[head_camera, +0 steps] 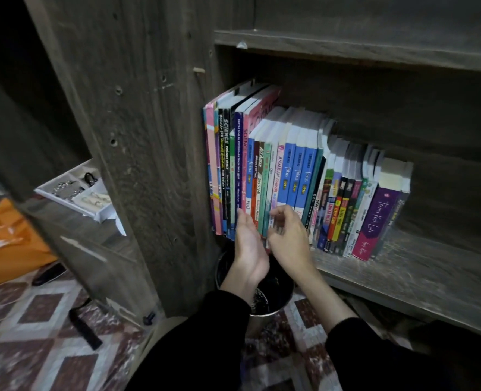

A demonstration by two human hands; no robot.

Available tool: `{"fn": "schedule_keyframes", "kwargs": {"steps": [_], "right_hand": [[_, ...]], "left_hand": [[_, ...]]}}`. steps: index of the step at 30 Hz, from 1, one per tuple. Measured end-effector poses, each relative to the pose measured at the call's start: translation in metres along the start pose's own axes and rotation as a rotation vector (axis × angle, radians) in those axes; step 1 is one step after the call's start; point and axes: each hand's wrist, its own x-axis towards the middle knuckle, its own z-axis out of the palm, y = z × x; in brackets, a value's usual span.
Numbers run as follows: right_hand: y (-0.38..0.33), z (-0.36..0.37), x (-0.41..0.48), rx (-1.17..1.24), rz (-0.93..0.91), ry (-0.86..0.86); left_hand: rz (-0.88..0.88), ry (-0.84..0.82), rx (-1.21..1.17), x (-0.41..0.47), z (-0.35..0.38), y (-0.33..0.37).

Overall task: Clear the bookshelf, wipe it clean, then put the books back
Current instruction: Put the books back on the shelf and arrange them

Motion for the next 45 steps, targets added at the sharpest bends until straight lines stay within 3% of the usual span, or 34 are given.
{"fn": "schedule_keyframes", "kwargs": {"steps": [2,7,9,15,18,21,23,28,38,45], "right_hand": [[0.001,0.002,-0.002,-0.009,-0.004,-0.007],[0.008,0.01,-0.008,0.056,0.046,0.022],[0.009,0.014,-0.009,0.053,0.046,0.079],[-0.014,0.02,-0.008,0.03,-0.231,0.312],[-0.038,0.012,0.004,-0.054,-0.501,0.428],[-0.063,-0.005,0.026,-0.299,-0.663,0.598],[-0.074,-0.016,0.041,-0.479,-0.653,0.561],[-0.072,-0.027,0.063,-0.625,-0.512,0.262],[-0.066,-0.029,0.068,-0.73,-0.564,0.264],[-0.067,-0.029,0.069,-0.724,-0.56,0.255]], "left_hand": [[-0.01,-0.038,0.019,-0.003,-0.006,-0.002],[0.139,0.132,0.154,-0.002,-0.032,0.013],[0.149,0.125,0.188,0.006,-0.038,0.018],[0.133,-0.028,0.474,0.031,-0.035,0.018],[0.343,0.102,0.727,0.011,-0.022,0.038],[0.781,0.241,0.975,-0.015,-0.003,0.07],[0.944,0.194,1.156,-0.024,0.012,0.096],[0.872,0.097,1.464,-0.021,0.023,0.128],[0.88,0.153,1.537,-0.019,0.014,0.123],[1.039,0.272,1.416,-0.055,-0.016,0.092]]}}
